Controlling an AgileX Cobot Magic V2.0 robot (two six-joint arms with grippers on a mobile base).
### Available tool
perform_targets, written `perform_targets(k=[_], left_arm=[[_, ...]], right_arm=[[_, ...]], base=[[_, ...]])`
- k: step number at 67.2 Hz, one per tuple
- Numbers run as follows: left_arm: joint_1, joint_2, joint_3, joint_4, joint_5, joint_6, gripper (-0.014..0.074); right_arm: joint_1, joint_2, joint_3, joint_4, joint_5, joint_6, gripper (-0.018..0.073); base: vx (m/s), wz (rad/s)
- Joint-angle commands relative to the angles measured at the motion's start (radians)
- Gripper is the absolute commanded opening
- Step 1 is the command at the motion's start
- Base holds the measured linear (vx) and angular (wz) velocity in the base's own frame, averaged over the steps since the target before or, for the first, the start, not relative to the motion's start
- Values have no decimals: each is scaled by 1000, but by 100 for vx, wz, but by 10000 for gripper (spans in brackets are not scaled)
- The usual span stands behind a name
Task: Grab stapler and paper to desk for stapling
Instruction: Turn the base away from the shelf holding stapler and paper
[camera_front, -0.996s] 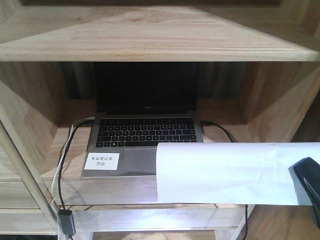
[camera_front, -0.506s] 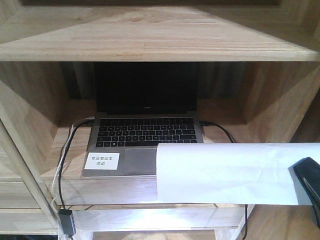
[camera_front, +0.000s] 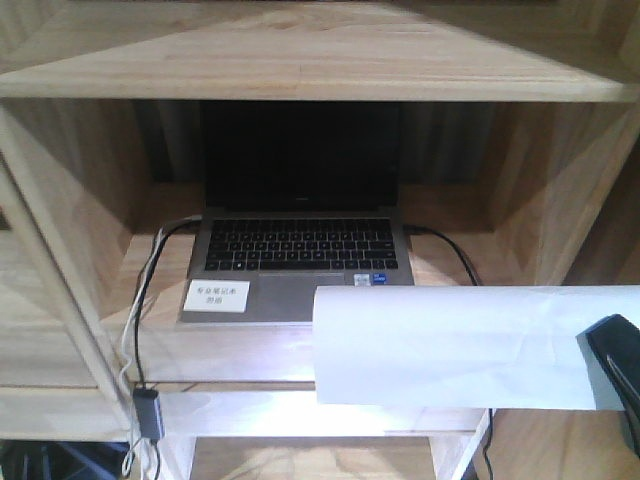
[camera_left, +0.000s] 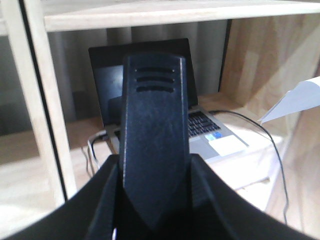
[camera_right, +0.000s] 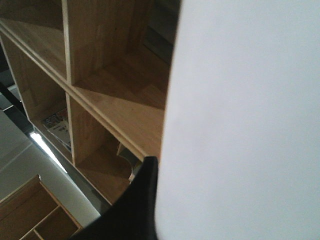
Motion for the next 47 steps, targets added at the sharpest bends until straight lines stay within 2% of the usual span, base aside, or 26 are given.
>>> perform_targets(k=[1,47], left_arm=[[-6,15,-28,-1,-124,-5,-7],[-6,15,-28,-1,-124,-5,-7]], right_arm=[[0,7,3,20,-59,-14,-5],[0,7,3,20,-59,-14,-6]], base=[[-15,6],[-17,3]])
